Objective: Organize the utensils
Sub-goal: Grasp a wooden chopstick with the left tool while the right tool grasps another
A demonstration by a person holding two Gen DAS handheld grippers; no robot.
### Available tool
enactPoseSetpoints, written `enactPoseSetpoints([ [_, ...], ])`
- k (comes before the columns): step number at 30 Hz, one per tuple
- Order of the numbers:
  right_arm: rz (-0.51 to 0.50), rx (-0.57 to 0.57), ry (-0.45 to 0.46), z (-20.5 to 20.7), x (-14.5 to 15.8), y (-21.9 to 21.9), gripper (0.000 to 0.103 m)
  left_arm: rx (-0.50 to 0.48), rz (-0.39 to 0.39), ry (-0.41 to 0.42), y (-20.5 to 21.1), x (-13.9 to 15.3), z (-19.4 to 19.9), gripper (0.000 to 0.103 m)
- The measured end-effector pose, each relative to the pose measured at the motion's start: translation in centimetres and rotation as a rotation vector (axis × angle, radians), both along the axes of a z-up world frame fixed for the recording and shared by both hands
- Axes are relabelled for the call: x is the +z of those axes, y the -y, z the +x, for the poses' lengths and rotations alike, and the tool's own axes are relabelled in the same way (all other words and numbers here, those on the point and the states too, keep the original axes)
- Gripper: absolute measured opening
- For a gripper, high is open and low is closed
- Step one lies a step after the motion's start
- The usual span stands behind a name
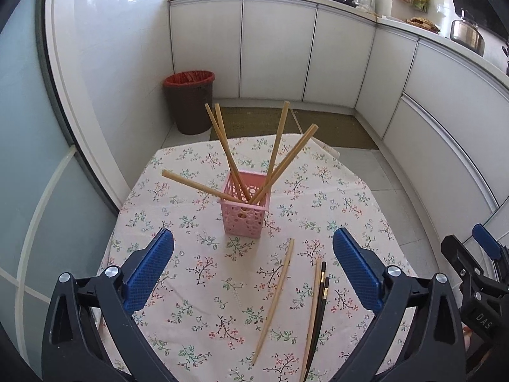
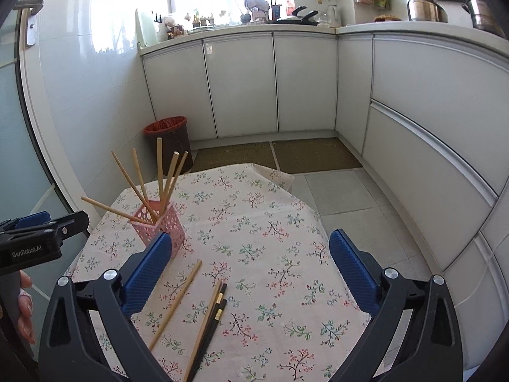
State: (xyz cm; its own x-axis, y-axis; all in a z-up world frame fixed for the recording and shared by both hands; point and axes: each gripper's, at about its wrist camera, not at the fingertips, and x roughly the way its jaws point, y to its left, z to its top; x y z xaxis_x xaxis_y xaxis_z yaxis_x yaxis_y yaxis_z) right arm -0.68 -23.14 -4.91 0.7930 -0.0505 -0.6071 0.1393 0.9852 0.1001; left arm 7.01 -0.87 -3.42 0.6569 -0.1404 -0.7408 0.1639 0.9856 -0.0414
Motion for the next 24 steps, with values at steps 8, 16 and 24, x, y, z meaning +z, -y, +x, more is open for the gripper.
enactPoseSetpoints([
  [8, 0.054, -0.031, -0.151, -1.2, -5.8, 2.9, 0.096, -0.068, 0.065, -0.240, 2.5, -7.4, 2.9, 0.096],
  [16, 0.122, -0.038, -0.253, -0.8, -8.6, 4.2, 0.096, -0.092, 0.129, -0.355, 5.6, -13.4, 6.7, 0.087],
  [24, 0.119, -0.014, -0.281, -0.2, -9.5, 4.3, 0.096, -0.089, 0.165, -0.439, 7.6, -18.1, 9.8, 0.047],
])
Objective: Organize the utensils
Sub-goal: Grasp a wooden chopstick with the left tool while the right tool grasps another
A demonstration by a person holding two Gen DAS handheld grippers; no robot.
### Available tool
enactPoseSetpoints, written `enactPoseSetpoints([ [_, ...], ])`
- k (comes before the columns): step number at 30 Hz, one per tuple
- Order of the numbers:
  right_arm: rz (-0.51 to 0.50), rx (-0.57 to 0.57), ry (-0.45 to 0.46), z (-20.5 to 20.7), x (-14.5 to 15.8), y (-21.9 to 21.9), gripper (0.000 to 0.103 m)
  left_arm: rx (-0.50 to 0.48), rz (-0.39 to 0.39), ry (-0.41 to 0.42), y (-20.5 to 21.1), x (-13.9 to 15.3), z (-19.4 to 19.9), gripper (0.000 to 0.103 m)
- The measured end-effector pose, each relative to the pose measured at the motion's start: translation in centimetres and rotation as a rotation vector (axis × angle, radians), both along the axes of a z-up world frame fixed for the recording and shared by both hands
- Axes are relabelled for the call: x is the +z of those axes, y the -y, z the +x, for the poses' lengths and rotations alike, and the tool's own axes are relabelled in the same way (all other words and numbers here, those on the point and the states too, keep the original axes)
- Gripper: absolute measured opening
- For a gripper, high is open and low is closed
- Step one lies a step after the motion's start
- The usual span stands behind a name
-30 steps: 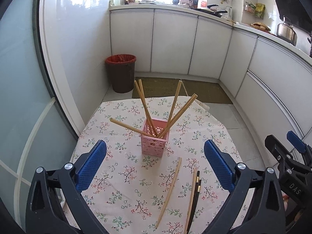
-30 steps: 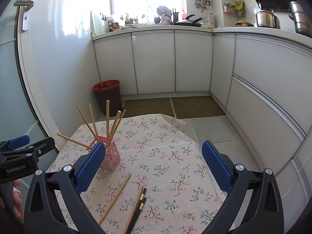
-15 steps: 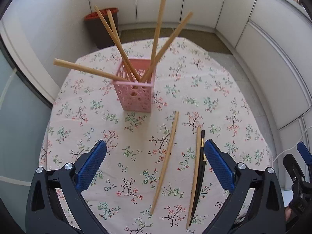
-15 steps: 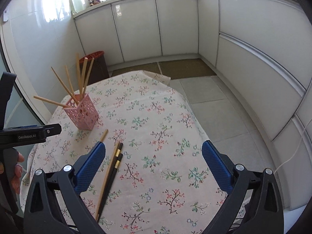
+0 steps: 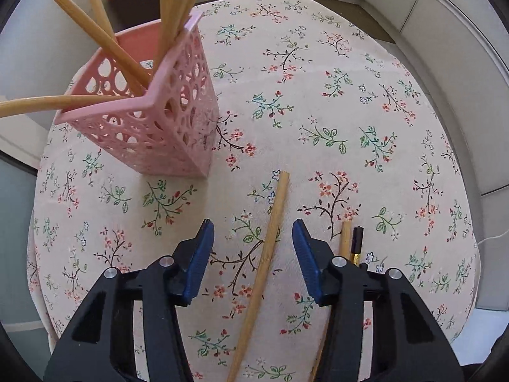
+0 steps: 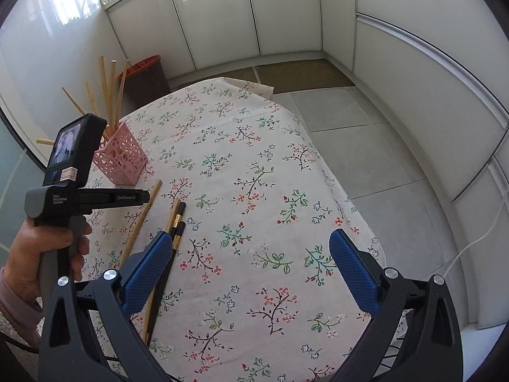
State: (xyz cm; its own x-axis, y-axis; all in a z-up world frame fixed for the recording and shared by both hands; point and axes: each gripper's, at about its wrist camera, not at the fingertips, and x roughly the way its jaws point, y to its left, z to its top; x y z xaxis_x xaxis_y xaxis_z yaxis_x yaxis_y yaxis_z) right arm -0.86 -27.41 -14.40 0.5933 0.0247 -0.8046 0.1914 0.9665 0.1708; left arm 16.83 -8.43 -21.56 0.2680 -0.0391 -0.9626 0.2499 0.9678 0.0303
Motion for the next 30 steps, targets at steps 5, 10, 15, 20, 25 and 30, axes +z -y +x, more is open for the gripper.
enactPoseSetpoints([
  [5, 0.029, 0.014, -0.016, 1.2, -0.3, -0.3, 0.096, -0.031, 0.006, -0.032, 0.1, -1.6, 0.2, 0.018],
  [10, 0.068, 0.032, -0.013, 2.9, -0.4, -1.2, 0.096, -0.051, 0.014, -0.023, -0.5, -1.7, -0.5, 0.006],
  [15, 0.189, 0.072, -0.067, 5.9, -1.4, -2.8, 0.096, -0.030, -0.016, -0.022, -3.5, 0.1, -2.2, 0.006],
  [20, 0.372, 0.119, -0.161, 10.1, -3.6, -5.5, 0.079, -0.015, -0.098, 0.034, -6.4, 5.4, -4.5, 0.006],
  [25, 0.378, 0.141, -0.252, 12.6, -6.1, -8.2, 0.062, -0.019, -0.155, 0.106, -8.6, 9.3, -6.6, 0.006],
  [30, 0.357, 0.143, -0.299, 13.6, -7.2, -9.4, 0.060, 0.005, -0.193, 0.131, -10.3, 10.8, -6.8, 0.006],
])
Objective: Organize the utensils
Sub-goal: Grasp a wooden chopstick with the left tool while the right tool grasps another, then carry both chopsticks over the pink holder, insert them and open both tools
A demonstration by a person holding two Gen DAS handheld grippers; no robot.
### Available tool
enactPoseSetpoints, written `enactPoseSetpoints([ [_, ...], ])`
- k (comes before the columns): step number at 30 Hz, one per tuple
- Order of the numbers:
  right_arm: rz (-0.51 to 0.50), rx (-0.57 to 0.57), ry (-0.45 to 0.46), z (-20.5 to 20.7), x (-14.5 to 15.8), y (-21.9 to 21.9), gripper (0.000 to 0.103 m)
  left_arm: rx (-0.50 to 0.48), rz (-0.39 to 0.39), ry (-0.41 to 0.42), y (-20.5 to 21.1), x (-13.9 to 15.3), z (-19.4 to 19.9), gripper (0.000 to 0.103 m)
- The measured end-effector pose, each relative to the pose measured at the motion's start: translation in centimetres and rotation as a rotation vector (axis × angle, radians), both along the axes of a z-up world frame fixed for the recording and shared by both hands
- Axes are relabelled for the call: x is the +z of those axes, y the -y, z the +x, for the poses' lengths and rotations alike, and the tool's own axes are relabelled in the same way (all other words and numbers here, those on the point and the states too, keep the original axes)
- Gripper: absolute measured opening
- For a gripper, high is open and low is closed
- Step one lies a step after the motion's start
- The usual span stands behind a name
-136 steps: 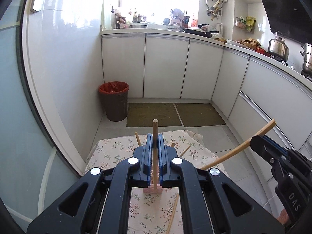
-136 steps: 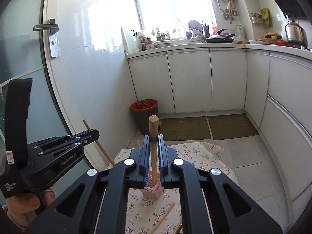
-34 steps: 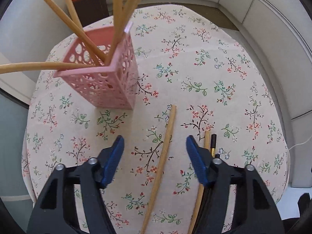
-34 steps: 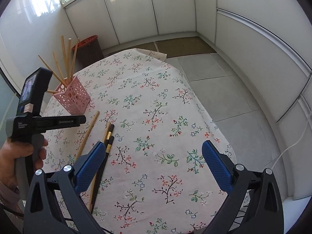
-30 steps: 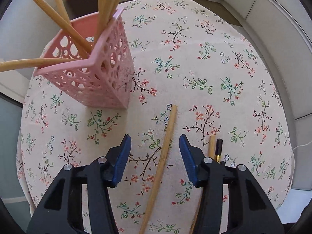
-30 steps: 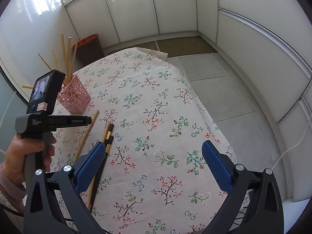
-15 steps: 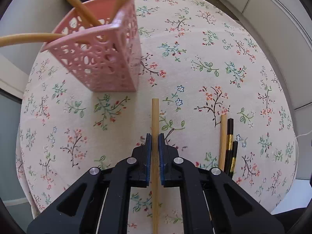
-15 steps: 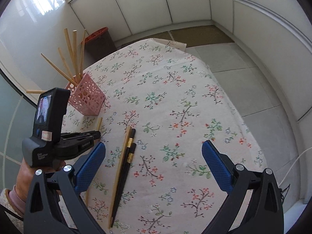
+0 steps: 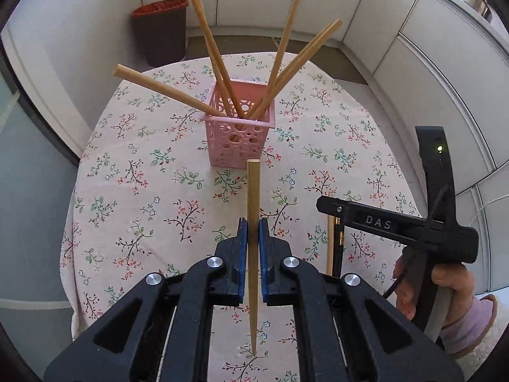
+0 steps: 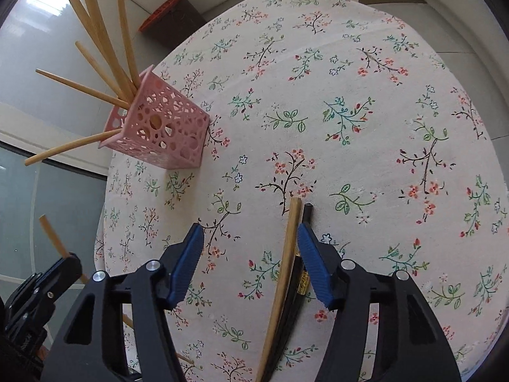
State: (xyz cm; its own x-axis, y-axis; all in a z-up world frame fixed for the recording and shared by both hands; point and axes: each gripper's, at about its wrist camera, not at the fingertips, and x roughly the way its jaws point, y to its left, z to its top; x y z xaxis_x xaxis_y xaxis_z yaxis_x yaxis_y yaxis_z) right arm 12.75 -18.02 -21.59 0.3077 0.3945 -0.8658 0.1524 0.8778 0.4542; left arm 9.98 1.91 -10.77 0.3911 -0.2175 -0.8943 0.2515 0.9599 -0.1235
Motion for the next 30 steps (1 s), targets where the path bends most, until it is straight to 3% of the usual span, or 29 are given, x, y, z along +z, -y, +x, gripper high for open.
enactPoseSetpoints([
  [15, -0.101, 0.016, -0.092, 2.2, -1.7, -1.6, 0.056, 0.018, -0.019, 0.024, -0.5, 1.0, 0.1, 0.006],
  [16, -0.131, 0.019, -0.089, 2.3, -1.6, -1.9, 0.050, 0.019, -0.019, 0.029, -0.5, 1.2, 0.1, 0.006],
  [17, -0.163, 0.023, -0.082, 2.5, -1.5, -2.1, 0.023, 0.019, -0.018, 0.037, -0.6, 1.4, 0.0, 0.006],
  [18, -0.176, 0.034, -0.091, 2.6, -1.7, -2.2, 0.008, 0.020, -0.017, 0.045, -0.6, 1.7, -0.1, 0.006],
  [20, -0.154, 0.018, -0.089, 2.3, -1.8, -1.8, 0.009, 0.025, -0.019, 0.060, -0.8, 2.1, -0.4, 0.007],
  [23, -0.146, 0.023, -0.004, 0.4, 0.1, -1.0, 0.009, 0.045, -0.017, 0.077, -1.5, 2.5, -0.8, 0.006],
  [30, -0.217, 0.124, 0.363, -7.8, 9.9, -0.7, 0.009, 0.083, -0.048, 0.181, -2.3, 5.2, -3.1, 0.006],
])
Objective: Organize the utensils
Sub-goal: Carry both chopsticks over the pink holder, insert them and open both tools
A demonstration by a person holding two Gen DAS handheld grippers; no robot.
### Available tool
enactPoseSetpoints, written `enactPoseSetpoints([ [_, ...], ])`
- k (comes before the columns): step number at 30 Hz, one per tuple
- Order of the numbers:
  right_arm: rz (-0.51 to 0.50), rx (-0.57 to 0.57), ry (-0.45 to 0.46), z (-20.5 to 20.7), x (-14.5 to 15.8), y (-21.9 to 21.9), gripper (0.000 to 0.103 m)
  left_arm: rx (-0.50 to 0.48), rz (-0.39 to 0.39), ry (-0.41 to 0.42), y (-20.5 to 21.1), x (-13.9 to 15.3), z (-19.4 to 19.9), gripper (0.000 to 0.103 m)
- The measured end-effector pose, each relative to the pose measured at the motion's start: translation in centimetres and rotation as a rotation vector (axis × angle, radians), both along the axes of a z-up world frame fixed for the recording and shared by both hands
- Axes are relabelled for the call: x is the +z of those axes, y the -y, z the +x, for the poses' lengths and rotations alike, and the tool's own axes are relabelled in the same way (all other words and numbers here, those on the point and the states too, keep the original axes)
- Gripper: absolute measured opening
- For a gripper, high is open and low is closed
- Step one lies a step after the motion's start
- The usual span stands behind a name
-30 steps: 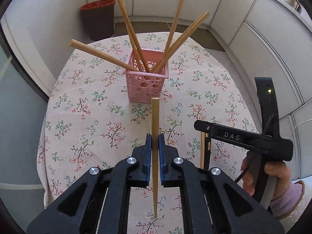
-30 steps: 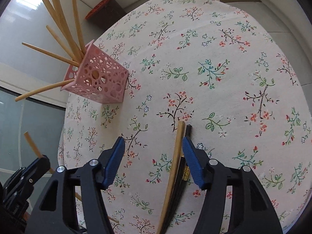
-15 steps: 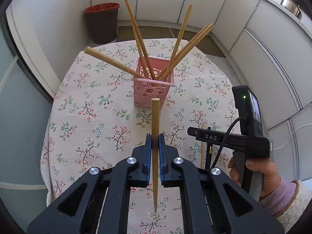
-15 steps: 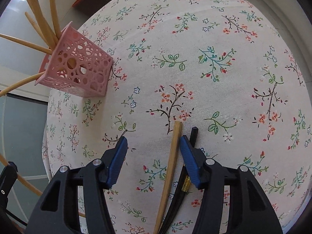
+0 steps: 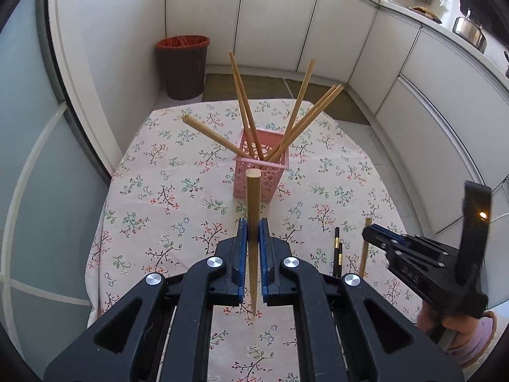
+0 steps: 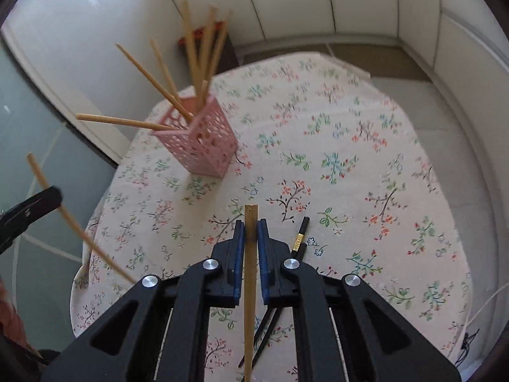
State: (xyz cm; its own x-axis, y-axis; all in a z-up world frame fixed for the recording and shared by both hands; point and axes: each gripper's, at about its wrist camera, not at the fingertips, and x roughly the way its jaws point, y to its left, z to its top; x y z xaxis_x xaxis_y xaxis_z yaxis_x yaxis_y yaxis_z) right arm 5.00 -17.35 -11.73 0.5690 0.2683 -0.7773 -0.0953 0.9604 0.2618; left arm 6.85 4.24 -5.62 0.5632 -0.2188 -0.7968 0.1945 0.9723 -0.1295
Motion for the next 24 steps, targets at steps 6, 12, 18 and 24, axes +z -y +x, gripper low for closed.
enactPoseSetpoints([
  [6, -0.027, 0.045, 0.207, -4.9, 6.7, -0.1, 0.009, 0.019, -0.004, 0.063, 0.4, 2.5, -1.8, 0.006],
  [12, -0.026, 0.036, 0.360, -6.3, 12.7, 0.0, 0.009, 0.006, 0.000, 0.130, 1.2, 6.2, -2.6, 0.006],
  [18, -0.026, 0.007, 0.479, -5.1, 17.8, -0.1, 0.009, -0.005, 0.018, 0.195, 1.8, 10.0, -1.9, 0.006],
  [24, -0.028, -0.012, 0.579, -3.6, 21.5, -0.6, 0.009, -0.005, 0.029, 0.260, 2.1, 12.9, 0.3, 0.006],
])
